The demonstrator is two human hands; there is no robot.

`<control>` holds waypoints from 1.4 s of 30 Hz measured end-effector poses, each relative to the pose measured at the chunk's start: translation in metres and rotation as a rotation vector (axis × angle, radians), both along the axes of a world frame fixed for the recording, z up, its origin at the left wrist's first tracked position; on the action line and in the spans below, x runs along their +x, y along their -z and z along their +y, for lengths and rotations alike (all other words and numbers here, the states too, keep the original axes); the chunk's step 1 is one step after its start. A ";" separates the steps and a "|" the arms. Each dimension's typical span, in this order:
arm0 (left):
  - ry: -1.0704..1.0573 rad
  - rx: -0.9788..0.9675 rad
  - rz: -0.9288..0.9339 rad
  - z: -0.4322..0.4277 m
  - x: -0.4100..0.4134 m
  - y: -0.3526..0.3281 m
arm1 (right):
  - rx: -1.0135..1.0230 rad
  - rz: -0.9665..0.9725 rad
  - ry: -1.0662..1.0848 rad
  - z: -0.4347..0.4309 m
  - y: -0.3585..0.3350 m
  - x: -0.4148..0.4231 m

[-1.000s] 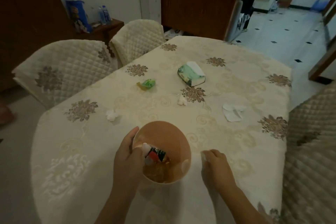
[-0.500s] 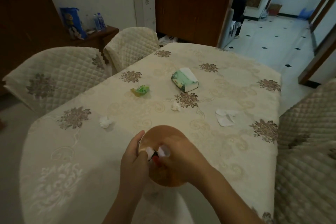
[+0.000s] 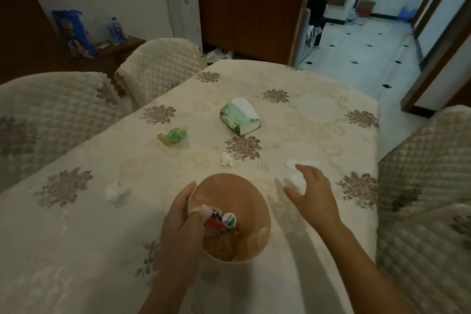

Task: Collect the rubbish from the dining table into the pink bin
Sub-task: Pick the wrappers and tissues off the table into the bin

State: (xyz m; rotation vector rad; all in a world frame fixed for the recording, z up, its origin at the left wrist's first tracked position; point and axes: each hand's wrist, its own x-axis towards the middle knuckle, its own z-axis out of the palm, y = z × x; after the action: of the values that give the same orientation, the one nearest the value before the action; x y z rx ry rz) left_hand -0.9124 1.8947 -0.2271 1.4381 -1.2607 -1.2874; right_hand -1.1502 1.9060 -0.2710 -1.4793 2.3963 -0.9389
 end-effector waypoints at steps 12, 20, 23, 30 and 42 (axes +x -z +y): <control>-0.100 0.024 0.066 -0.035 -0.036 0.009 | 0.337 0.057 0.027 -0.063 0.091 -0.071; -0.142 0.025 0.064 -0.035 -0.032 0.010 | 0.002 0.002 0.104 -0.063 0.090 -0.061; -0.167 0.036 0.082 -0.031 -0.027 0.010 | -0.237 -0.070 0.076 -0.059 0.054 -0.034; -0.203 -0.013 0.119 -0.014 0.001 -0.003 | -0.476 -0.251 -0.504 -0.021 -0.060 0.073; -0.321 -0.001 0.132 -0.003 0.067 0.000 | -0.052 -0.088 -0.807 -0.028 -0.065 0.144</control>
State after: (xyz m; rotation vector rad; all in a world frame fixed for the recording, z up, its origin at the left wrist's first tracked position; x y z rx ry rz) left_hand -0.8455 1.8916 -0.2268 1.4606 -0.9005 -1.1417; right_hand -1.0059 1.8780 -0.2062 -2.0972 1.4683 -0.8200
